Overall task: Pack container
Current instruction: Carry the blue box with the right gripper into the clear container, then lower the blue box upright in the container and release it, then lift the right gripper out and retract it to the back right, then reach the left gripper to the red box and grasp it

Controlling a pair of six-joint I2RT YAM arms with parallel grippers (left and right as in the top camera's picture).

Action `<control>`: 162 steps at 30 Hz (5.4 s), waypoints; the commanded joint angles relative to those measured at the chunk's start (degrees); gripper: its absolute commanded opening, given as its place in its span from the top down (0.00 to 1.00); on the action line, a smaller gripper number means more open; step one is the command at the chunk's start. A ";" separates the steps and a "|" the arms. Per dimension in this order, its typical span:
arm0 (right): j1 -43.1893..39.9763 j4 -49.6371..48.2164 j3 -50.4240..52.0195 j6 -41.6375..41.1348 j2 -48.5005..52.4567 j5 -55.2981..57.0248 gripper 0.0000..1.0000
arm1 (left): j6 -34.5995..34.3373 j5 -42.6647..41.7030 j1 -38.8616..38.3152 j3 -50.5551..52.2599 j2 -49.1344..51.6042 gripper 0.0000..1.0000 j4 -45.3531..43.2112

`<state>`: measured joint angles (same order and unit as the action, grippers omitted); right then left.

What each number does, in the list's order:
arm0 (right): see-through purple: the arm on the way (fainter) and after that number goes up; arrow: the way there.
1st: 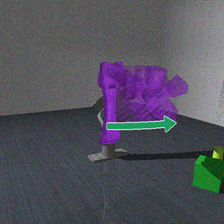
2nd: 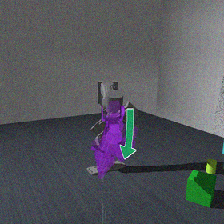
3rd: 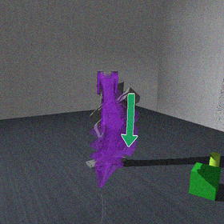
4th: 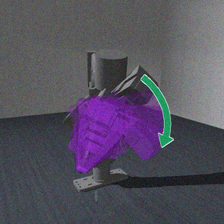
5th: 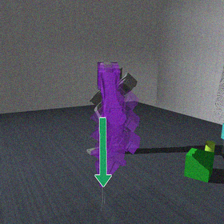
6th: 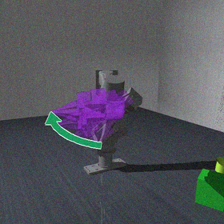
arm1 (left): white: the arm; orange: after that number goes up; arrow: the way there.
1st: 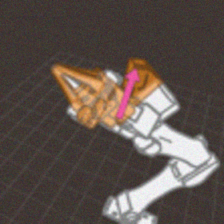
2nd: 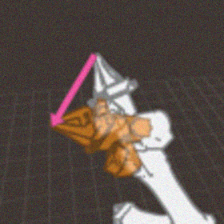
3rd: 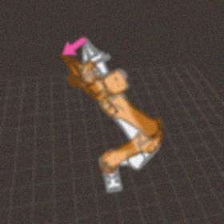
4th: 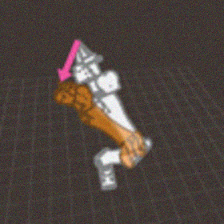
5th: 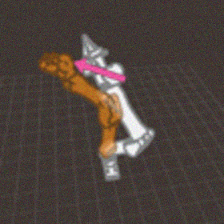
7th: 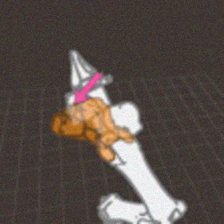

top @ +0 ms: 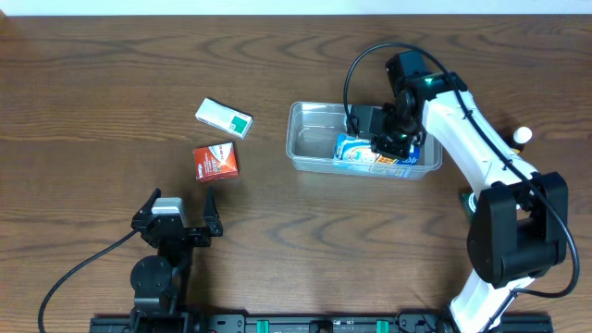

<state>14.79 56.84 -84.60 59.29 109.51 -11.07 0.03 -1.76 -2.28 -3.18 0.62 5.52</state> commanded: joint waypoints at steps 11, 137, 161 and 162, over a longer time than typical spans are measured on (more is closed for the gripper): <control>0.09 -10.25 0.22 -16.13 -1.05 8.07 0.40 | 0.57 -0.74 0.24 1.81 -0.33 0.02 0.59; -20.50 28.44 -46.07 -67.84 8.90 16.00 0.01 | -3.82 -1.81 0.22 1.70 -0.31 0.02 -1.38; -20.44 28.44 -46.07 -67.84 8.90 16.00 0.01 | -9.99 -8.68 0.07 -54.27 70.23 0.02 38.16; -20.44 28.44 -46.07 -67.84 8.90 16.00 0.01 | -9.99 -8.79 0.07 -54.47 72.52 0.02 37.48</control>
<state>-5.48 85.27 -130.13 -7.51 118.61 4.56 -10.33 -7.07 -2.28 -56.10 67.72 42.78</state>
